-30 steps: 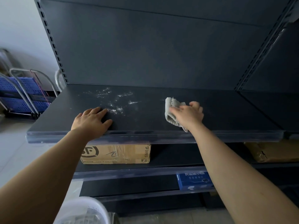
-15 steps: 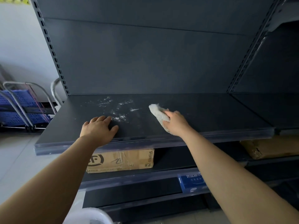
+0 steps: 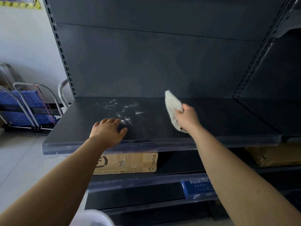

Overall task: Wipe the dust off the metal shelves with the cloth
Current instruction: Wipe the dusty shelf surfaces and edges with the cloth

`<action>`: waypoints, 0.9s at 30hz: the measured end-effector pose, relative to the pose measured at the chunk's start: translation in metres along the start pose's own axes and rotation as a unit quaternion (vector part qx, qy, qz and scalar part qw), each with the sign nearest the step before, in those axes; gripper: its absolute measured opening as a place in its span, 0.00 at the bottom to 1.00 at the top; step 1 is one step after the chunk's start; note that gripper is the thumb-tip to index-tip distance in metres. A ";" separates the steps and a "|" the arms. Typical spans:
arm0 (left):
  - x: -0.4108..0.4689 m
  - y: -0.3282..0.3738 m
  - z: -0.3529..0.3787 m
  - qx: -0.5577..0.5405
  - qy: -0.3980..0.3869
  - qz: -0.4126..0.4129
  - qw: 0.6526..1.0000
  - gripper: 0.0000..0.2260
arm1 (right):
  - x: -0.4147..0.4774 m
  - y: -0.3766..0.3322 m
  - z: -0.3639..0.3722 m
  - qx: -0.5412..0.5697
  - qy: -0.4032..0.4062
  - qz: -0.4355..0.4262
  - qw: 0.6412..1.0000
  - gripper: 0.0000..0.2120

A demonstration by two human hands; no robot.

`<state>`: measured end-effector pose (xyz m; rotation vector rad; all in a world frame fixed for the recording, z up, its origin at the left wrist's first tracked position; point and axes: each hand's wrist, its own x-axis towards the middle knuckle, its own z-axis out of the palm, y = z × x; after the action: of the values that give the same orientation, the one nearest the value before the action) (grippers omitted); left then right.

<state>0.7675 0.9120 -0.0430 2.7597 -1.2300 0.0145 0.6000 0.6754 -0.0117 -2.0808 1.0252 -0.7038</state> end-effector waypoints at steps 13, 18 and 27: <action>0.020 0.035 0.019 -0.004 0.002 0.004 1.000 0.28 | 0.026 0.089 -0.060 -0.341 -0.014 0.028 0.940 0.15; 0.024 0.033 0.026 -0.005 0.013 -0.005 1.000 0.27 | 0.038 0.073 -0.016 -0.313 -0.042 -0.025 0.948 0.22; 0.021 0.033 0.022 -0.004 0.019 0.000 1.000 0.28 | 0.000 -0.017 0.070 -0.071 -0.099 -0.147 0.982 0.16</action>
<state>0.7561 0.8727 -0.0597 2.7382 -1.2190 0.0611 0.6573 0.7070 -0.0409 -2.4024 0.6824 -0.5619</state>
